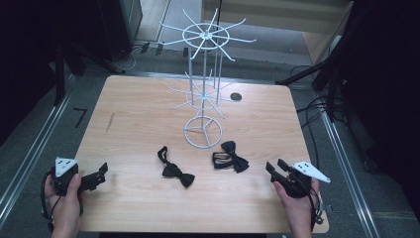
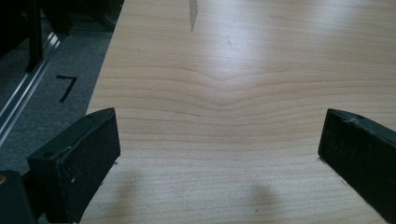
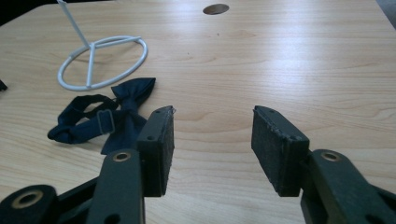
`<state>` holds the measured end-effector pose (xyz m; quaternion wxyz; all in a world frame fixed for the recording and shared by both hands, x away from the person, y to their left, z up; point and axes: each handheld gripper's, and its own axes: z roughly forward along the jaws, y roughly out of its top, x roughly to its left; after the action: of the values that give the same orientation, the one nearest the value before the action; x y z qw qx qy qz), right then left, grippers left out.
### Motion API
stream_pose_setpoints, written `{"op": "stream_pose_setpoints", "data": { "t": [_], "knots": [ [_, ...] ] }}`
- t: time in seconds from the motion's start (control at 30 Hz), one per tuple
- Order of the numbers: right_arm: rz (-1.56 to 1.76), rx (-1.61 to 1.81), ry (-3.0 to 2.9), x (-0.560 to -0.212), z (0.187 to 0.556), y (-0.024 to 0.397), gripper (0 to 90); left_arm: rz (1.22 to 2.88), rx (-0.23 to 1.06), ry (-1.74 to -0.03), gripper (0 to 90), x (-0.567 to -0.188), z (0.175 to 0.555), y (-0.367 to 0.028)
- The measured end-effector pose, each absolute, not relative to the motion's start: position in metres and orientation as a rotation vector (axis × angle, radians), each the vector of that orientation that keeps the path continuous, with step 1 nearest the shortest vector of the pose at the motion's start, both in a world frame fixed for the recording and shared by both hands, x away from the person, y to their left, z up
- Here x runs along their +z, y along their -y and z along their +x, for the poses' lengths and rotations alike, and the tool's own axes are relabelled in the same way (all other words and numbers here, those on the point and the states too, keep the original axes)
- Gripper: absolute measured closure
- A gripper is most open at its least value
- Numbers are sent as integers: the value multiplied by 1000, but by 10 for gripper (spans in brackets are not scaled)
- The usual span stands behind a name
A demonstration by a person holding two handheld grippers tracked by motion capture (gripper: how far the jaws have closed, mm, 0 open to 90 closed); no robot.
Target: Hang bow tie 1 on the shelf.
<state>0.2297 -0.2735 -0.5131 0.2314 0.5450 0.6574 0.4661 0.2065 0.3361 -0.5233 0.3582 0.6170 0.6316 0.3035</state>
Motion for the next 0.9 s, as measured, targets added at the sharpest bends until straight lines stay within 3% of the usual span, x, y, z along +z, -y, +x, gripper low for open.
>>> {"op": "stream_pose_setpoints", "data": {
  "t": [0.63,0.9],
  "knots": [
    [1434,1283,-1865,-510,243,241,568,1598,778,-1620,0,-523,206,-336],
    [1330,1227,-1949,-520,250,218,513,1599,778,-1622,0,-523,207,-336]
  ]
}}
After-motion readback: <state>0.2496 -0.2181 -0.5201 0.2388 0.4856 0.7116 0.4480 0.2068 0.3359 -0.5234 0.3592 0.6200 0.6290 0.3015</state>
